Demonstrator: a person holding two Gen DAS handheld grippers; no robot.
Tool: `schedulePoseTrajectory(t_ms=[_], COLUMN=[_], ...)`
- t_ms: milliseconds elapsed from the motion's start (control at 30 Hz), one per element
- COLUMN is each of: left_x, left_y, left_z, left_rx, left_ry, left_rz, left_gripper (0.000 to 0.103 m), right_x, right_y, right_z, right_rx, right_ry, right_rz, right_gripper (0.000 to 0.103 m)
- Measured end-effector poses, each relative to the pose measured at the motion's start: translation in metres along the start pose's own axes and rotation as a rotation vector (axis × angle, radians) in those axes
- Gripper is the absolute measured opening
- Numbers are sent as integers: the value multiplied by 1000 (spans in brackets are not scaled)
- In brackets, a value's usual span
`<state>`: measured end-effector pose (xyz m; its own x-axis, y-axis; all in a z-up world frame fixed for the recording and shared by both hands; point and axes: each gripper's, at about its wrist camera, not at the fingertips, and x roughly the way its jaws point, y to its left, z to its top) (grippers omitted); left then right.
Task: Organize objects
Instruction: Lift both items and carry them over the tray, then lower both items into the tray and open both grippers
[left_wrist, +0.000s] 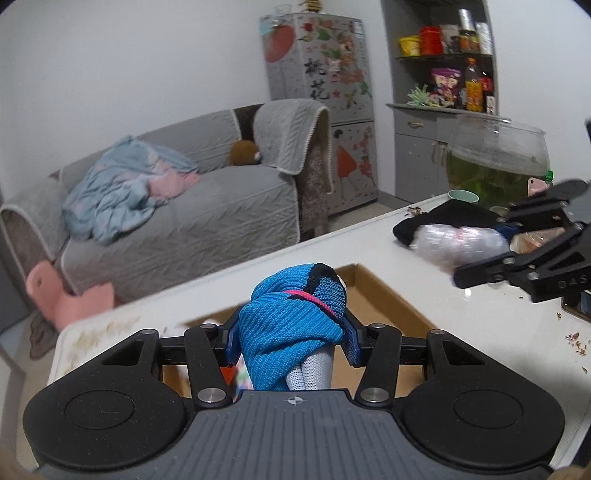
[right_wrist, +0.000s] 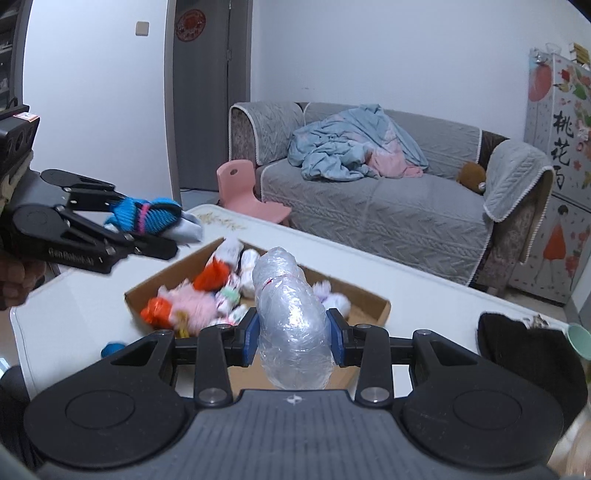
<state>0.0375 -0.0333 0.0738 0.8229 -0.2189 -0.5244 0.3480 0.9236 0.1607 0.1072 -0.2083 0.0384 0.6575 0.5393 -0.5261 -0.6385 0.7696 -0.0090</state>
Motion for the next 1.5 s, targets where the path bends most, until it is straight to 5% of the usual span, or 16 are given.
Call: schedulePoseTrajectory(t_ms=[267,633,1500], left_x=[59,139,201], left_y=[3,13,16], left_z=[25,-3,-30], left_rx=[-24,-40,-67], left_ry=[45,196,297], left_rz=[-75,-91,-105], left_gripper=[57,57,58], right_x=[46,118,167], right_y=[-20,-29,-37], right_z=[23,3,-20], right_rx=[-11,-10,-72], right_ry=[54,194,292], right_rz=[-1,31,12], right_gripper=[35,35,34])
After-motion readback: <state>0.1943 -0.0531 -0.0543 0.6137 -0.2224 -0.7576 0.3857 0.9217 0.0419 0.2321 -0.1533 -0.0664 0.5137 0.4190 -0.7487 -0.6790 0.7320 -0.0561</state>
